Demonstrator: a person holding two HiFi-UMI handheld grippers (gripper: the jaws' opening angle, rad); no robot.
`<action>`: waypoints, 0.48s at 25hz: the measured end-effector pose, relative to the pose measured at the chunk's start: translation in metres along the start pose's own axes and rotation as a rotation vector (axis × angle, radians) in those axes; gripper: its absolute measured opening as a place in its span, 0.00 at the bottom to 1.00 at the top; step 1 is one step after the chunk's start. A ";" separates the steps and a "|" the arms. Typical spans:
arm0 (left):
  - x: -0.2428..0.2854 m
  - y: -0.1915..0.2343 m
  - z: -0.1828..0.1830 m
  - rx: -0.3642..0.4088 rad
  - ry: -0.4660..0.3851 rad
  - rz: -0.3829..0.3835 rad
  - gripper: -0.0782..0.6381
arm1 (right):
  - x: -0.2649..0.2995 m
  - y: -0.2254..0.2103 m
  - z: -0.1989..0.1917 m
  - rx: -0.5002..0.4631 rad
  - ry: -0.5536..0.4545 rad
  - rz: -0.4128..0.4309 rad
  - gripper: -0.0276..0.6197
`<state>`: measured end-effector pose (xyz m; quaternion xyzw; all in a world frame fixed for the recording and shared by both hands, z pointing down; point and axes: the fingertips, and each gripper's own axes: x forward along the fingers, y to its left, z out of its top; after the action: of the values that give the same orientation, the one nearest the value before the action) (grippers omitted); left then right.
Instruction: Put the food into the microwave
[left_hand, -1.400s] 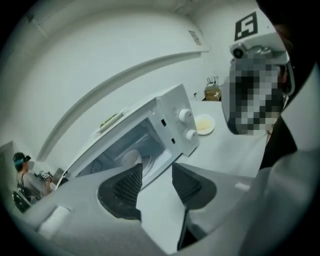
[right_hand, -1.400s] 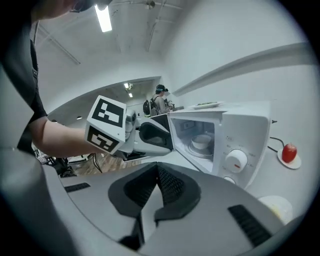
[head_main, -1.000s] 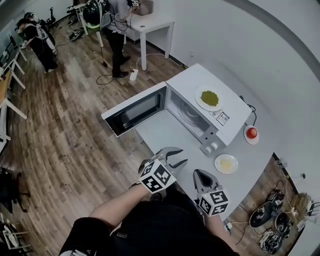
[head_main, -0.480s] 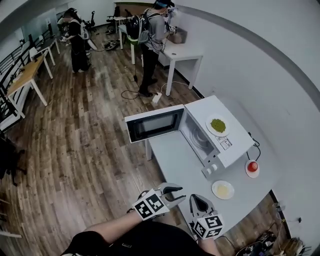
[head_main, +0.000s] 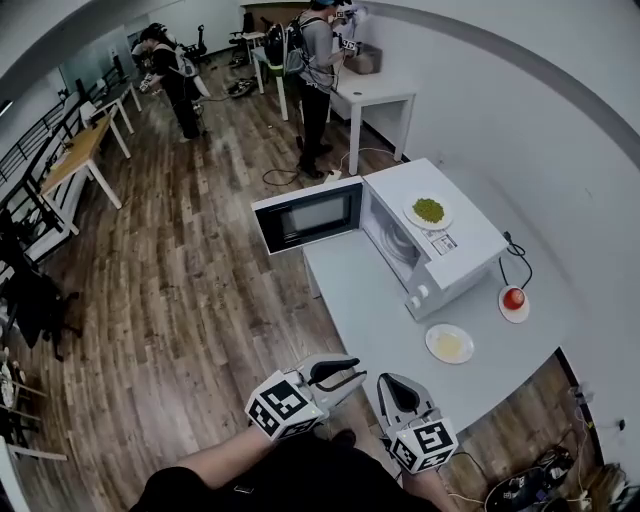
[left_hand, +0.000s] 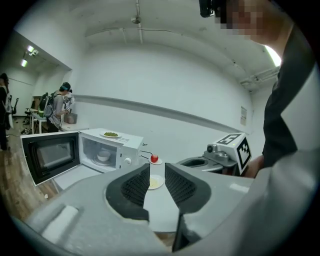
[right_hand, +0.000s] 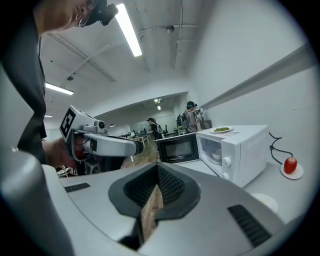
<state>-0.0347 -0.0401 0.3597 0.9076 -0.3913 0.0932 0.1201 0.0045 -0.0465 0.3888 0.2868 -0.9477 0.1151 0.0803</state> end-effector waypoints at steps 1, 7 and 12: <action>-0.003 -0.003 0.004 0.008 -0.005 0.010 0.24 | -0.004 0.001 0.003 -0.007 -0.011 0.002 0.06; -0.016 -0.009 0.023 -0.019 -0.076 0.043 0.20 | -0.029 0.006 0.023 -0.015 -0.078 -0.025 0.06; -0.034 0.002 0.023 -0.009 -0.107 0.094 0.17 | -0.022 0.023 0.033 -0.037 -0.084 -0.005 0.06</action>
<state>-0.0577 -0.0248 0.3290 0.8913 -0.4399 0.0482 0.0987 0.0069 -0.0256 0.3485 0.2923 -0.9514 0.0852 0.0459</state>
